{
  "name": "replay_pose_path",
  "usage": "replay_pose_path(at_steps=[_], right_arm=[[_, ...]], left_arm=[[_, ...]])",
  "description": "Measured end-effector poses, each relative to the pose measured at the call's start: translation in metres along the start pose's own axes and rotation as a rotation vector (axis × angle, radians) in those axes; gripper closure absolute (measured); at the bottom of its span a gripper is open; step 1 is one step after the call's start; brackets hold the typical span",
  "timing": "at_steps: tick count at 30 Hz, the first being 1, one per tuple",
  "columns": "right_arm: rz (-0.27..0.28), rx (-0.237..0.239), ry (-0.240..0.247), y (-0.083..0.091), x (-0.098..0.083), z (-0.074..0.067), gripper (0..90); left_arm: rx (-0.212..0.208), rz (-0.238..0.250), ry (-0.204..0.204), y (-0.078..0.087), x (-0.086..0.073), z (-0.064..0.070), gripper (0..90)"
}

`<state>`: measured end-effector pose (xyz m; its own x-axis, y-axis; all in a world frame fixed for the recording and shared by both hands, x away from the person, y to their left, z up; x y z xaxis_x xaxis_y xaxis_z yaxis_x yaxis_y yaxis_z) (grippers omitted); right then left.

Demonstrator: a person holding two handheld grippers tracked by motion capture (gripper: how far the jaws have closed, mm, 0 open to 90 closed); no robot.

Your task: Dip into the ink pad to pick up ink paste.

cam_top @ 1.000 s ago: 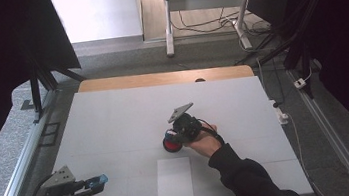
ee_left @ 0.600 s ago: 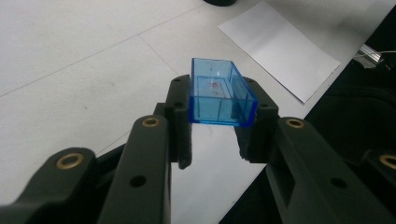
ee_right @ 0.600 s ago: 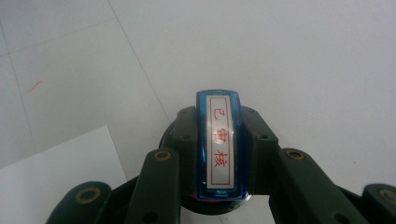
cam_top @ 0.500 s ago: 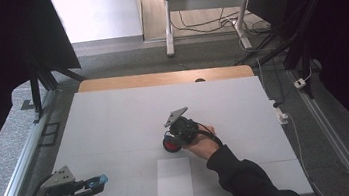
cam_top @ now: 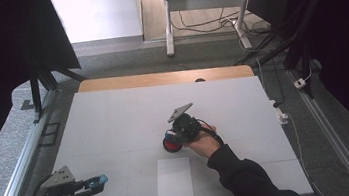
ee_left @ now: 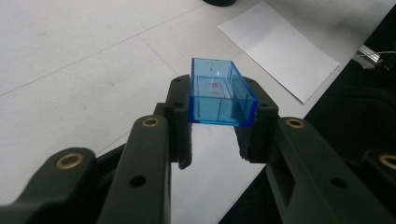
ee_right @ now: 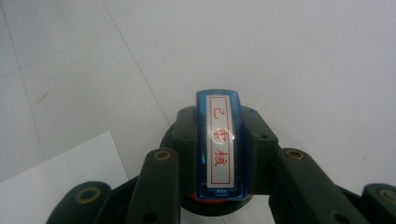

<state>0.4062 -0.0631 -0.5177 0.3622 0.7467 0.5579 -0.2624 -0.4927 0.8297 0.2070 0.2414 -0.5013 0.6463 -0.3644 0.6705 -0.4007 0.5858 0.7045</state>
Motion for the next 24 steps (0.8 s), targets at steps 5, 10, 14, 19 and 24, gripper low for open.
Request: replay_pose_path(at_steps=[5,10,14,19,24], right_arm=[[0.014,0.041,-0.045,0.000,-0.001,0.005,71.1],[0.025,0.063,-0.077,-0.001,-0.002,0.008,71.0],[0.010,0.033,-0.042,0.000,-0.001,0.004,71.0],[-0.001,-0.014,-0.005,0.000,0.001,-0.002,71.0],[-0.013,-0.072,0.060,-0.001,0.002,-0.008,71.0]], left_arm=[[-0.002,0.000,0.000,0.000,0.000,0.000,68.1],[-0.004,-0.001,0.003,0.000,0.000,0.000,68.1],[-0.005,-0.001,0.003,0.000,0.000,0.000,68.1],[-0.004,-0.001,0.001,0.000,0.000,0.000,68.1],[-0.003,-0.001,0.000,0.000,0.000,0.000,68.1]])
Point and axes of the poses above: each handheld gripper's, and its own axes: y roughly backward along the jaws, x roughly out of its top, z roughly to its right, the point moved 4 cm from there along -y, roughly forward along the jaws, and after that the axes turned 5 degrees about -z, right-handed, at the moved point
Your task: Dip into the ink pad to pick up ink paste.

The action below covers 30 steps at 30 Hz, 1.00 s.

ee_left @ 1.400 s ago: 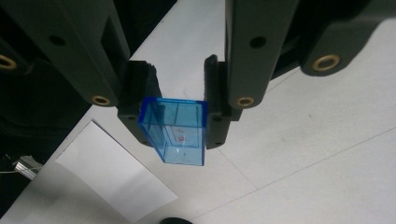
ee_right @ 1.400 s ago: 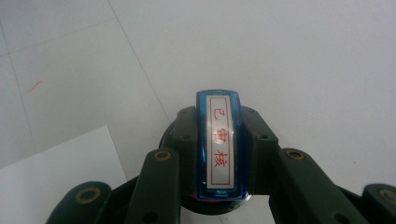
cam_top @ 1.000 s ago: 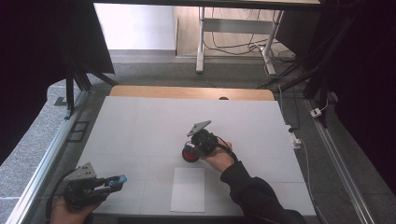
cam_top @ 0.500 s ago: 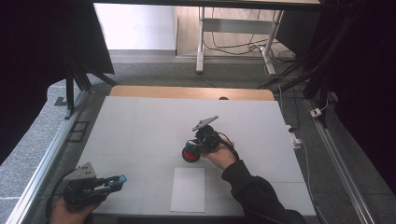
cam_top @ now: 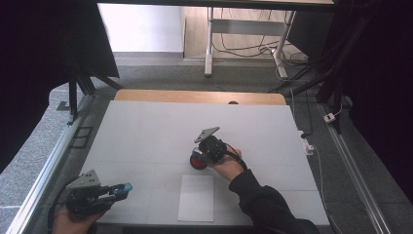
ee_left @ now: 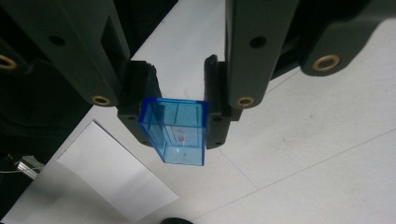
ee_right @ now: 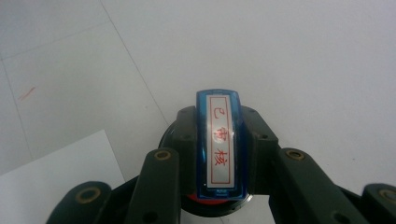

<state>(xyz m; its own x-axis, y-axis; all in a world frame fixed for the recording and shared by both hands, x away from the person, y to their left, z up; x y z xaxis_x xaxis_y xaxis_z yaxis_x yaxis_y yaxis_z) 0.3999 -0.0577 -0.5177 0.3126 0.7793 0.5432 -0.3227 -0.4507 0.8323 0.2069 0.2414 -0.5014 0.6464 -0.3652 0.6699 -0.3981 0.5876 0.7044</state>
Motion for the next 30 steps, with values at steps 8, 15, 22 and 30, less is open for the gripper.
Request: replay_pose_path(at_steps=[8,15,22,30], right_arm=[[0.011,0.028,-0.042,0.000,-0.001,0.003,70.9],[0.027,0.052,-0.084,0.001,-0.003,0.006,70.8],[0.092,0.087,-0.121,0.014,0.000,0.010,70.8],[0.116,0.112,-0.145,0.024,0.003,0.013,70.8]], left_arm=[[-0.004,0.001,-0.001,0.000,0.000,0.000,68.1],[-0.006,0.002,0.000,0.001,0.000,0.000,68.1],[-0.005,0.002,0.001,0.001,0.000,0.000,68.1],[-0.005,0.002,0.002,0.000,0.000,0.000,68.1]])
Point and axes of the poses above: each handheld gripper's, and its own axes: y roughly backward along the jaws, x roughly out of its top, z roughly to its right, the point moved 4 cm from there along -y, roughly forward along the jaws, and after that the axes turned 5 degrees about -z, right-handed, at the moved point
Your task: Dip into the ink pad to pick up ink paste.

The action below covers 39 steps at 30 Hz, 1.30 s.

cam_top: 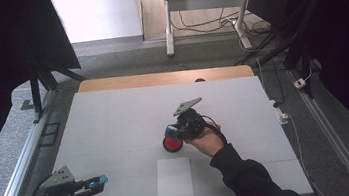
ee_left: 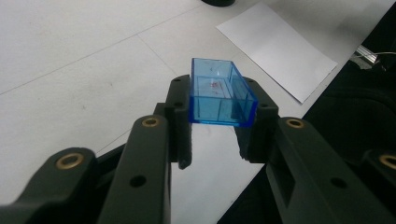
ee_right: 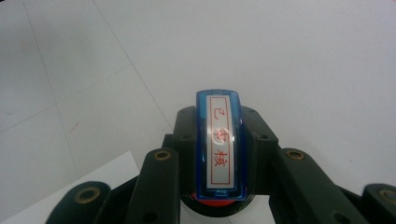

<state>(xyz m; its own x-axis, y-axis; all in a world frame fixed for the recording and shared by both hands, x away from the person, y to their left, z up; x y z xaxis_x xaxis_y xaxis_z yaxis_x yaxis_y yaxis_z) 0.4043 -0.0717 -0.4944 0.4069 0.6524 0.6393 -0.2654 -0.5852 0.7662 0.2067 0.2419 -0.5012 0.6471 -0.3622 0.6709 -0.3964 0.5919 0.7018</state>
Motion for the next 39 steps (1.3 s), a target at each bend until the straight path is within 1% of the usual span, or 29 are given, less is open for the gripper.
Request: replay_pose_path(at_steps=[6,11,13,17,19,22,26,28,31,39], right_arm=[[-0.036,0.017,-0.001,-0.008,-0.003,0.000,70.8],[-0.056,0.015,0.002,-0.014,-0.007,0.001,70.8],[-0.062,0.020,-0.006,-0.017,-0.008,0.002,70.8],[-0.081,0.015,-0.015,-0.020,-0.011,0.004,70.8],[-0.077,0.018,-0.023,-0.021,-0.012,0.005,70.8],[-0.078,0.017,-0.021,-0.021,-0.012,0.005,70.9],[-0.092,-0.011,0.018,-0.022,-0.011,0.001,70.9],[-0.101,-0.036,0.050,-0.022,-0.010,-0.003,71.0],[-0.109,-0.068,0.081,-0.023,-0.010,-0.007,71.0],[-0.112,-0.100,0.116,-0.023,-0.009,-0.011,70.9]], left_arm=[[0.000,0.000,0.000,0.000,0.000,0.000,68.1],[-0.001,0.000,0.000,0.000,0.000,0.000,68.1],[-0.002,-0.001,0.000,0.000,0.000,0.000,68.1],[-0.002,-0.002,-0.001,0.000,0.000,0.000,68.0],[-0.002,-0.002,-0.001,0.000,0.000,0.000,68.1],[-0.002,-0.002,0.000,0.000,0.000,0.000,68.1],[-0.002,-0.004,-0.001,0.000,0.000,0.000,68.0],[-0.002,-0.005,-0.001,0.000,0.000,0.000,68.0],[-0.003,-0.006,-0.001,0.000,0.000,0.000,68.1],[-0.001,-0.007,-0.002,-0.001,0.000,0.000,68.1]])
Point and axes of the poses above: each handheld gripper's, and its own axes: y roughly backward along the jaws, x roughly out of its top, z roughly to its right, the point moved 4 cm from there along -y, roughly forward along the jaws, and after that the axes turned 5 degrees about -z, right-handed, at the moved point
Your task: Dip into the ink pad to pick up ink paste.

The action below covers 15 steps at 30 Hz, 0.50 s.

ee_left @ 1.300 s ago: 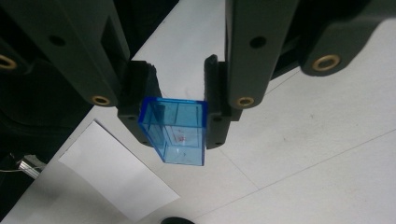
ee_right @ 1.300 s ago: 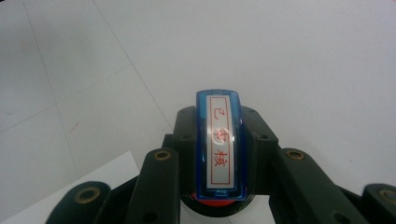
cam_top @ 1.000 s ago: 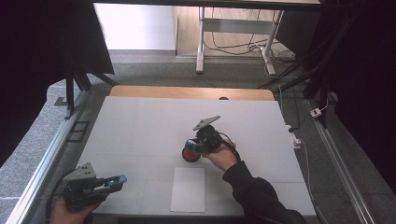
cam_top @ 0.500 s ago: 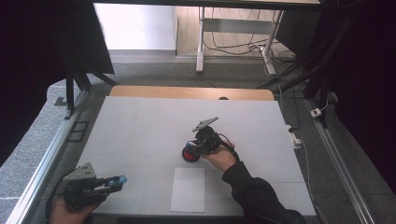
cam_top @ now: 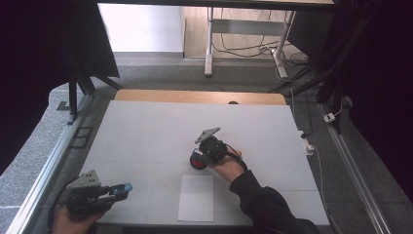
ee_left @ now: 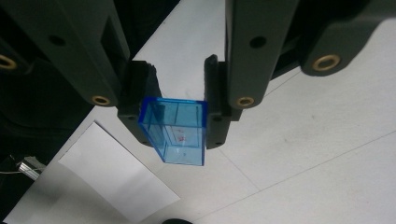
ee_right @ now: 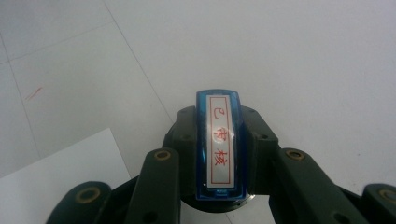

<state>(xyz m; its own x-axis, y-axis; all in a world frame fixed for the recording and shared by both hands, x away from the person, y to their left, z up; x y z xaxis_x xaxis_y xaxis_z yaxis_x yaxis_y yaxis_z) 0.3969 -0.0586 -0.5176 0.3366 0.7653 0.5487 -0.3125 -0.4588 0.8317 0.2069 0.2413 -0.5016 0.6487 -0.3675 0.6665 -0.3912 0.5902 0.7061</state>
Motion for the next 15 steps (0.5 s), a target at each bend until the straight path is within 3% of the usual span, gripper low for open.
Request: replay_pose_path(at_steps=[6,15], right_arm=[[-0.001,0.002,-0.001,0.000,0.000,0.001,71.0],[0.030,0.084,-0.092,0.000,-0.004,0.011,70.9]], left_arm=[[0.000,0.000,0.000,0.000,0.000,0.000,68.1],[-0.002,0.000,0.000,0.000,0.000,0.000,68.1]])
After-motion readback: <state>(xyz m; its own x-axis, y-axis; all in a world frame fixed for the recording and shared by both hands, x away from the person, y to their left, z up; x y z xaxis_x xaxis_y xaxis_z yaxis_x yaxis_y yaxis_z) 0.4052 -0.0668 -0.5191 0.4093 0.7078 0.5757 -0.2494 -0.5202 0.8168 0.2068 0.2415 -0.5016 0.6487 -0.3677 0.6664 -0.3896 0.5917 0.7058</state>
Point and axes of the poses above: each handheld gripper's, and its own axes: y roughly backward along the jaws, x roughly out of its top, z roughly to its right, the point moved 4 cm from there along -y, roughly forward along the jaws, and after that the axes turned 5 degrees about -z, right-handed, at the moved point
